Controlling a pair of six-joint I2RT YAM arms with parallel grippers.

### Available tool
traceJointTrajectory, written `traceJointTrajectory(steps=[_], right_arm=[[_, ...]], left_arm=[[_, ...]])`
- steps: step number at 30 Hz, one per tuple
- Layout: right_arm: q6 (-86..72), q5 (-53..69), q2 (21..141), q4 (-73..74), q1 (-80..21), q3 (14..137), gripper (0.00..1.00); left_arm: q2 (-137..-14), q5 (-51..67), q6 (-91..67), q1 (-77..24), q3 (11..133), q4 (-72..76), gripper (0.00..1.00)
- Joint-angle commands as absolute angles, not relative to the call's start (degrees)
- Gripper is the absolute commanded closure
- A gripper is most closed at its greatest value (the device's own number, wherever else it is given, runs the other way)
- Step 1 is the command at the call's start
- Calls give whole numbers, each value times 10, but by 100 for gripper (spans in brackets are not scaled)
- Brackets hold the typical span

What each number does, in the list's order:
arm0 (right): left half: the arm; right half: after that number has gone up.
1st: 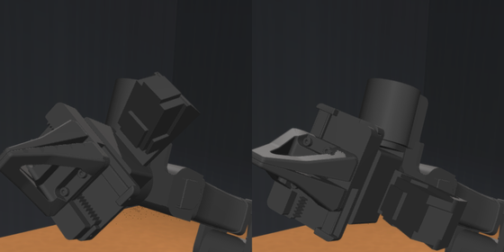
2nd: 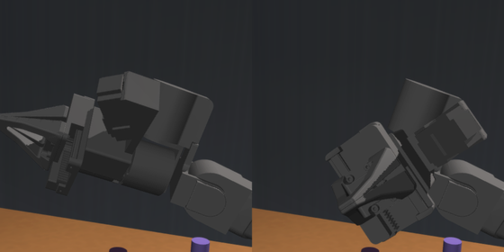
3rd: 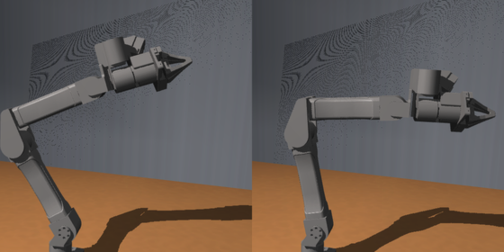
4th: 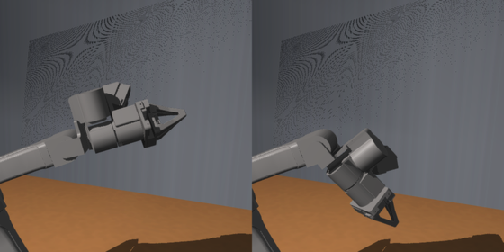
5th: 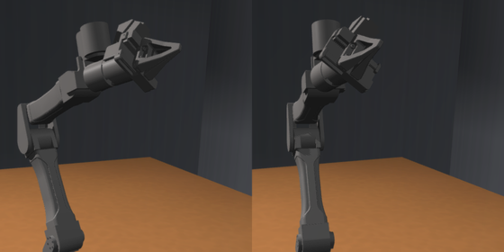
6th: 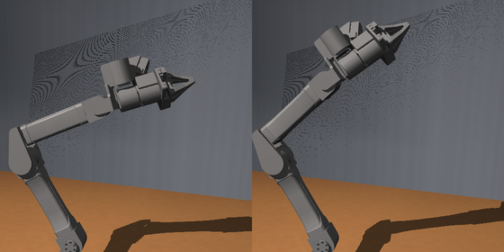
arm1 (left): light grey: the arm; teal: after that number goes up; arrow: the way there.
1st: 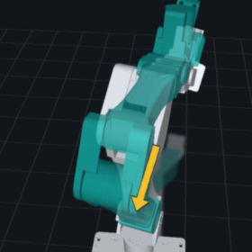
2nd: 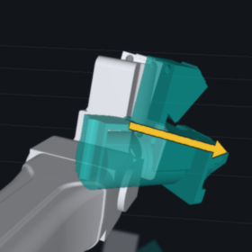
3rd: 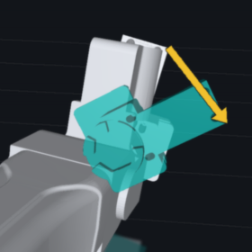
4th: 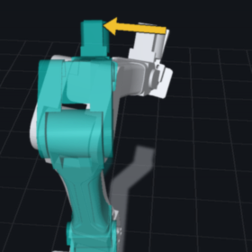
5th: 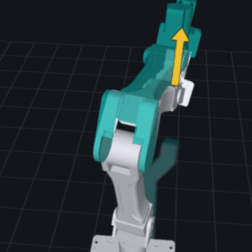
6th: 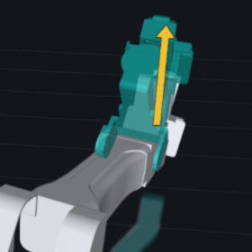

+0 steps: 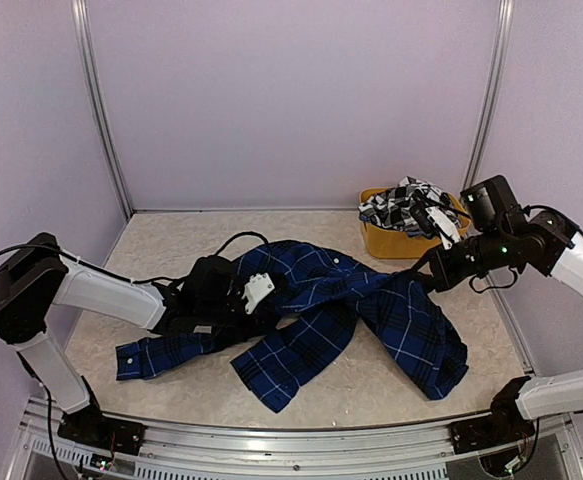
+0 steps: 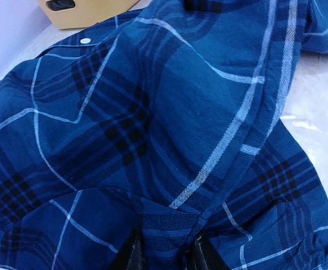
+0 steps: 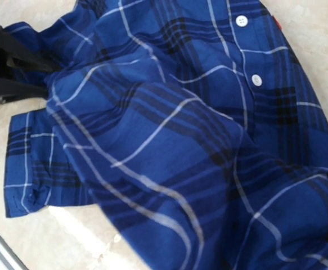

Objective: Fold and stack the long sleeve shirts
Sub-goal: Pick up the crumpled shirt from the center of the board.

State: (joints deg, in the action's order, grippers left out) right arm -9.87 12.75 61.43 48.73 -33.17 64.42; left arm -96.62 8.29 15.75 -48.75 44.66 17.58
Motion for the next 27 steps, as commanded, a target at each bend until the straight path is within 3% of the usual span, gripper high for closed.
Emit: traceJointTrajectory(steps=[1,3,10,15,21,27], right_arm=[[-97,143,614,466,-323,630,100],[-95,161,616,461,-323,621,100],[-111,208,632,429,-331,549,100],[-155,197,639,370,-398,484,100],[-199,144,675,311,-497,449,100],[-188,87,686,325,-516,461,99]], left_arm=[[-951,17,166,-491,451,190,94],[-925,2,148,-489,446,186,100],[-815,-115,69,-473,460,95,100],[-798,-192,30,-461,466,20,100],[-798,-210,25,-457,450,19,100],[-803,-208,29,-458,443,14,100]])
